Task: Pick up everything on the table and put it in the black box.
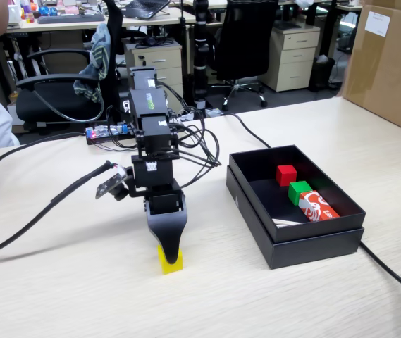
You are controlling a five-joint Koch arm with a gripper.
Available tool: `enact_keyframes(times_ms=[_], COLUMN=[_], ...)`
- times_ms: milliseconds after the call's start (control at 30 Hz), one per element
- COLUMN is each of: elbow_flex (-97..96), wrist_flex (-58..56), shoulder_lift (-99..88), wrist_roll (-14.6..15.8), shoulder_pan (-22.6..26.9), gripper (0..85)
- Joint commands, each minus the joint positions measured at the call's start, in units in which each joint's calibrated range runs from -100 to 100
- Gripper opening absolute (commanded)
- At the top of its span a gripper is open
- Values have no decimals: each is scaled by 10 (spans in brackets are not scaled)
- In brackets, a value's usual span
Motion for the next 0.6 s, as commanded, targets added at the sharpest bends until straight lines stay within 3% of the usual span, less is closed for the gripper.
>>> enact_keyframes(times_ms=[0, 167, 333, 400, 567], elbow_flex=[39, 51, 52, 56, 50], wrist_flex=[-16, -16, -24, -25, -44], shoulder_lift=[-7, -1, 4, 4, -2], wrist_roll=[-6, -6, -6, -4, -3], shoulder_pan=[0, -1, -2, -2, -1], gripper=[314, 173, 138, 13, 9])
